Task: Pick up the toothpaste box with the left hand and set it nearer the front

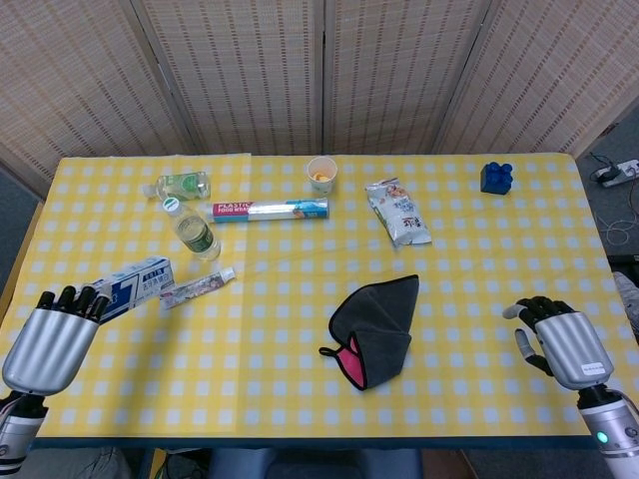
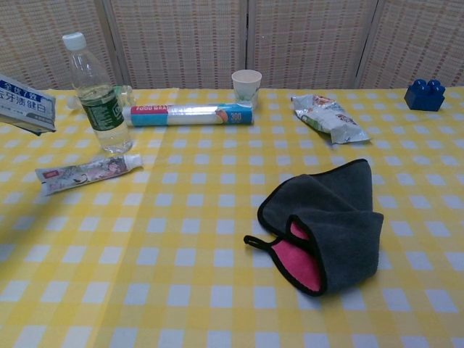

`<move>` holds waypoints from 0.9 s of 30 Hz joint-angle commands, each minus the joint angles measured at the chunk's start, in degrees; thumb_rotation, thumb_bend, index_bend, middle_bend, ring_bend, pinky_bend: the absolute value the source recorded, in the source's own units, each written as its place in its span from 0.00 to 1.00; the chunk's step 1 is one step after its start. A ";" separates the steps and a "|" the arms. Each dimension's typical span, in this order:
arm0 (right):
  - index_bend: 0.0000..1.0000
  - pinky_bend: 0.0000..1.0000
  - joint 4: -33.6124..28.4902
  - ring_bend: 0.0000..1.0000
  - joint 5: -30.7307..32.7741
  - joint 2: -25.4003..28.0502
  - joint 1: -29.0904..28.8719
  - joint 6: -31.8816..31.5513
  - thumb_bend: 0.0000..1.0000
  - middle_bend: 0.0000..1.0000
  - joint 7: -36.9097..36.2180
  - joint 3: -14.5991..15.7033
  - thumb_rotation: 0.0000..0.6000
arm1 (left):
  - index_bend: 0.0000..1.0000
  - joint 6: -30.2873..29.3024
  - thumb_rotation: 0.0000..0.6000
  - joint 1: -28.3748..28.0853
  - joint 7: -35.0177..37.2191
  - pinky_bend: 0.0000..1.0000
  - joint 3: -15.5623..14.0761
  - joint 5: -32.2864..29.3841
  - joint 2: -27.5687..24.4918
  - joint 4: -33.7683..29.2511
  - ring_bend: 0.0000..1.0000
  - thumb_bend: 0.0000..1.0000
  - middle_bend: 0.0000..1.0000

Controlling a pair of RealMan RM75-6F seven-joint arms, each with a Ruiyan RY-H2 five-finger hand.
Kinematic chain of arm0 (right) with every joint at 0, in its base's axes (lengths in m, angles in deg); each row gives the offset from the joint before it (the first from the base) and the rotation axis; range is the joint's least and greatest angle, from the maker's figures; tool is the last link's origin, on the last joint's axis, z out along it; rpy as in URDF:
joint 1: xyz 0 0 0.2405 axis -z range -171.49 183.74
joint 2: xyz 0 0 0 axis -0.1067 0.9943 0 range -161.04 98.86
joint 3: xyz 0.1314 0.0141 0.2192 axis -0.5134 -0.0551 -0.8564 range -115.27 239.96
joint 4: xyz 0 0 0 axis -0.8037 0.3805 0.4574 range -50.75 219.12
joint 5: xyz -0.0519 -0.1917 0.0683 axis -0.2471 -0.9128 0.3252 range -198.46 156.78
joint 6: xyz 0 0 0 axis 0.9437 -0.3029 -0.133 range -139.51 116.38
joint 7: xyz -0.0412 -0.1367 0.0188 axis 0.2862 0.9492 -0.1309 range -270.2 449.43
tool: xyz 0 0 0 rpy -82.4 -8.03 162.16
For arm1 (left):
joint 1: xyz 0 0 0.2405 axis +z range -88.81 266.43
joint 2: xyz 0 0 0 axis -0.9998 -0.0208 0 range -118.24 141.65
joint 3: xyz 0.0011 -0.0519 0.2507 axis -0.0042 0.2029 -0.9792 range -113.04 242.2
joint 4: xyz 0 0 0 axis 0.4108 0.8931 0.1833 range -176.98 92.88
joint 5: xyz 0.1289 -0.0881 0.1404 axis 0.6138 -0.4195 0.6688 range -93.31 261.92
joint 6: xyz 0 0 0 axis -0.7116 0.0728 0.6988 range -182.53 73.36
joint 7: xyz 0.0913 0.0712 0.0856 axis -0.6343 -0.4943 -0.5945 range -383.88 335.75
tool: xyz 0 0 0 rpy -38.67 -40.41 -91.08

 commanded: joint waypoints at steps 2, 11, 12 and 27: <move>0.39 0.42 0.00 0.32 0.23 -0.23 -0.24 0.42 0.51 0.39 0.17 -0.02 1.00 | 0.36 2.20 1.00 -0.34 9.15 0.60 1.41 3.59 2.23 4.04 0.41 0.26 0.40; 0.39 0.42 0.09 0.32 1.27 0.02 0.28 0.05 0.51 0.39 0.23 -0.02 1.00 | 0.36 7.75 1.00 -3.23 27.99 0.61 3.69 4.82 6.59 9.15 0.41 0.26 0.40; 0.39 0.42 0.08 0.32 1.32 0.05 0.30 0.04 0.51 0.39 0.26 -0.02 1.00 | 0.36 8.41 1.00 -3.72 30.70 0.61 3.91 5.19 7.50 10.03 0.41 0.26 0.40; 0.39 0.42 0.65 0.32 1.95 -0.05 0.55 0.00 0.51 0.39 -0.21 0.01 1.00 | 0.36 15.72 1.00 -8.01 48.04 0.61 3.91 8.38 17.18 17.93 0.41 0.26 0.40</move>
